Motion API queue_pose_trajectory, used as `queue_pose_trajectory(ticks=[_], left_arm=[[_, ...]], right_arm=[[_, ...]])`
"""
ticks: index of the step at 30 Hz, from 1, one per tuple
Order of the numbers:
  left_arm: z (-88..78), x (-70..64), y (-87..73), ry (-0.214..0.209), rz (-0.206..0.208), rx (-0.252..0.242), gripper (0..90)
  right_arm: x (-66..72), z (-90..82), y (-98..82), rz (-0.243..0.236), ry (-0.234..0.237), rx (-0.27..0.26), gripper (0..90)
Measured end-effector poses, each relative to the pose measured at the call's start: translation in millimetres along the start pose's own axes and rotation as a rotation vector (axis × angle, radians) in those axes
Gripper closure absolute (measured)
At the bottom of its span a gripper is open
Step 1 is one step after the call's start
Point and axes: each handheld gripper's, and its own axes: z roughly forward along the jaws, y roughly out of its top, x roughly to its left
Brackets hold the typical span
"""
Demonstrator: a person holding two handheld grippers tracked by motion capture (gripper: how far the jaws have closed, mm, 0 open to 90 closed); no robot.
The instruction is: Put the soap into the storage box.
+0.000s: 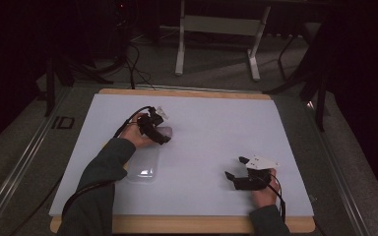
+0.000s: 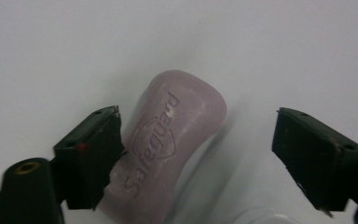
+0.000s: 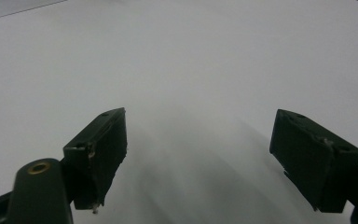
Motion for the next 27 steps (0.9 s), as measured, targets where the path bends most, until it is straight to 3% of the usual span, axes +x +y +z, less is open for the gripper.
queue_pose_trajectory(ticks=[17, 20, 27], left_arm=[[22.7, 11.8, 0.7, 0.022, -0.031, 0.069, 17.4], [21.8, 12.6, 2.0, 0.012, -0.034, 0.084, 25.6], [21.5, 13.7, 2.8, 0.032, -0.039, 0.133, 38.5]], right_arm=[[-0.3, 0.5, 0.1, 0.002, -0.004, 0.003, 18.3], [-0.2, 0.4, 0.1, 0.001, -0.005, 0.003, 18.3], [-0.1, 0.3, 0.1, 0.001, -0.007, 0.001, 18.3]])
